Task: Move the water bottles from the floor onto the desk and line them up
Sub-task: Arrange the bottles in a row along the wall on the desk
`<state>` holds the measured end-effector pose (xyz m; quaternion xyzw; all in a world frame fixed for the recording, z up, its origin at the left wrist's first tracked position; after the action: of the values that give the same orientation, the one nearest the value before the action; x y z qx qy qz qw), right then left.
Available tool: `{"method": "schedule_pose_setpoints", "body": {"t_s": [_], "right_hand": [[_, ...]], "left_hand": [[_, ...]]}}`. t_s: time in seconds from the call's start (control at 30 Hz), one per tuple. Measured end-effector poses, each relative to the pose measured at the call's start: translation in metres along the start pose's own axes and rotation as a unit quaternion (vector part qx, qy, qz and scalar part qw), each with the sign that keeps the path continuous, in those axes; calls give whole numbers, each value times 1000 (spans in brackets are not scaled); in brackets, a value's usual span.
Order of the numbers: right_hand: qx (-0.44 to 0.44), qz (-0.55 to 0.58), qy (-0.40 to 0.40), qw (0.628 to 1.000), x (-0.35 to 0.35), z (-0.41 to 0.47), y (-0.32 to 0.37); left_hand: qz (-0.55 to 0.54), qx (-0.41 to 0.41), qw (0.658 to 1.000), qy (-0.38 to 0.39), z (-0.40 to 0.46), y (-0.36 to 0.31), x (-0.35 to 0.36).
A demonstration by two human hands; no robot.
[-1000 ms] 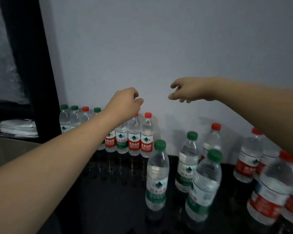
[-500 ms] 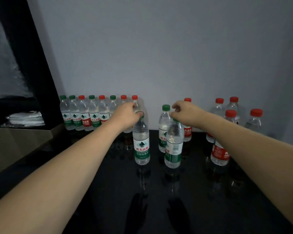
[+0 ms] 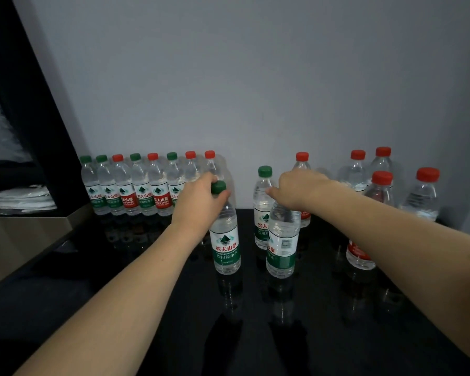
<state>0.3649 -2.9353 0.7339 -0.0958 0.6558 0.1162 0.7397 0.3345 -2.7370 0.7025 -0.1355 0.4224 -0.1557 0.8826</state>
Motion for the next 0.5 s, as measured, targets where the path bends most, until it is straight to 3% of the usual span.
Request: {"method": "schedule_pose_setpoints", "body": {"t_s": [0.1, 0.23, 0.3, 0.43, 0.5], "right_hand": [[13, -93, -7, 996, 1, 2, 5], [32, -107, -16, 994, 4, 6, 6], [37, -84, -24, 995, 8, 8, 5], [55, 96, -41, 993, 5, 5, -8], [46, 129, -36, 990, -1, -2, -10]], "left_hand": [[-9, -1, 1000, -10, 0, 3, 2], [-8, 3, 1000, -16, -1, 4, 6], [-3, 7, 1000, -17, -2, 4, 6], [-7, -1, 1000, -4, -3, 5, 5], [-5, -11, 1000, 14, -2, 1, 2]]}}
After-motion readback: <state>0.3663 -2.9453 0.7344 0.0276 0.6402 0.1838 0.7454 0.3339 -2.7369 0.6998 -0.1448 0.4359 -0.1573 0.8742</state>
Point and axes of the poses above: each hand's wrist, its own z-axis towards the middle knuckle, its own x-axis out of the palm, y = z × x, the point moved 3 cm from there along z, towards the middle knuckle, and after that the axes turned 6 degrees about z, right-handed, at the moved point
